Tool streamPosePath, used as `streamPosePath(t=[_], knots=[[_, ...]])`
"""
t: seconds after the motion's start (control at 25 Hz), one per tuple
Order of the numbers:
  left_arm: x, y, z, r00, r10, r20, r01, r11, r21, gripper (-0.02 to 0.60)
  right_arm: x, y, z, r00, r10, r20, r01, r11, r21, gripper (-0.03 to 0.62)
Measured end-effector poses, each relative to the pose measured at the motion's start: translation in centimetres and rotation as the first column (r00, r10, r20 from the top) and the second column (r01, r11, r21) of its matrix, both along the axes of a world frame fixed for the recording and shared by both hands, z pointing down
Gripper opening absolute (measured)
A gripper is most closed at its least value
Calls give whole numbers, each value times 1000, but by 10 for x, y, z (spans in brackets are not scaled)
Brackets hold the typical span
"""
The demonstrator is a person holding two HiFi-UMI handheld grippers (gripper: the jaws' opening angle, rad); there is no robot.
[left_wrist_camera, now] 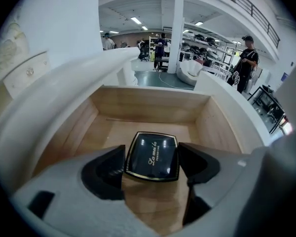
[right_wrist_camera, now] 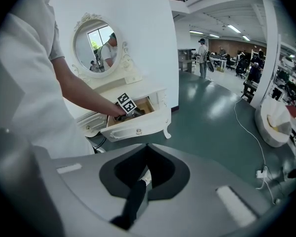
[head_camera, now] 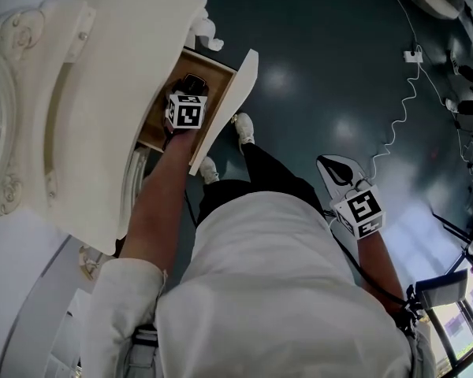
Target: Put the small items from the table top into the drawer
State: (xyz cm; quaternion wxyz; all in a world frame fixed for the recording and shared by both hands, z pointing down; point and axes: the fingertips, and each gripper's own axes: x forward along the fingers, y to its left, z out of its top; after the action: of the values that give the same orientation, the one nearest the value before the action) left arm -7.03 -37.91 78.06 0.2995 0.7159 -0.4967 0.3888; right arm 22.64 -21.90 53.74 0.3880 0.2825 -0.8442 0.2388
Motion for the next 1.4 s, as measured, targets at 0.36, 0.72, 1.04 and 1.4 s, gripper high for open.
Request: streamPosePath(t=[0.36,0.72,1.04,1.4], knots=[[0,-7,12,999,-14,32,13,1000,6,342,10,-19,12,999,-41,18,42,999,-28,2],[1,-9,15,998,10,57,-10,1000,9,348,18,-37,20,997,-63,39,64,997,-38,2],[0,11,-6,999,35,40,-35,999,-12,354,-4,-53,25,990,-108,90,112,993,-32,2],[14,52,-80,996,42,-85,-36,997,68,251,-49,-53,15,972,-191,140,188,982,32,2]])
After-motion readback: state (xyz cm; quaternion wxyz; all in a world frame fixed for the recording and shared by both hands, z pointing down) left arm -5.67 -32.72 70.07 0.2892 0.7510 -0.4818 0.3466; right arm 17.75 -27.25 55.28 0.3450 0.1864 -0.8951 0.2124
